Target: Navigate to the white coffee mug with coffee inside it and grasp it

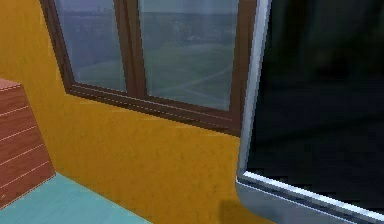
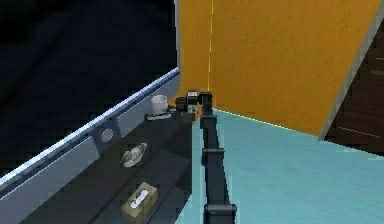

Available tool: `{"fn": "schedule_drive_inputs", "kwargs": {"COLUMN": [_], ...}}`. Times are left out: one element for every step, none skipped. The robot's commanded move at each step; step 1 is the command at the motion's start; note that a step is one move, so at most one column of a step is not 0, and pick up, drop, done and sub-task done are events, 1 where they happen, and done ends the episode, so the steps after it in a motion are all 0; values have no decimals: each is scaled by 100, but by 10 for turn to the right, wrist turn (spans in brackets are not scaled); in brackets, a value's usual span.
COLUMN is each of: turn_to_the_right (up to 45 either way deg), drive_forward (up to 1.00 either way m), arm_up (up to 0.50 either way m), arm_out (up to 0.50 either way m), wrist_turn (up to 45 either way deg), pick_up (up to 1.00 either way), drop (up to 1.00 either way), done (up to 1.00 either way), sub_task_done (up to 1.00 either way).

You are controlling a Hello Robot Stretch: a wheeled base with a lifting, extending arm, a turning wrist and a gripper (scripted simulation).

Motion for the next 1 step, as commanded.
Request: {"fn": "schedule_drive_inputs", "kwargs": {"turn_to_the_right": [0], "drive_forward": [0], "arm_up": [0], "arm_out": [0], "wrist_turn": [0], "pick_up": [0], "drop": [0], "done": [100], "sub_task_done": [0]}}
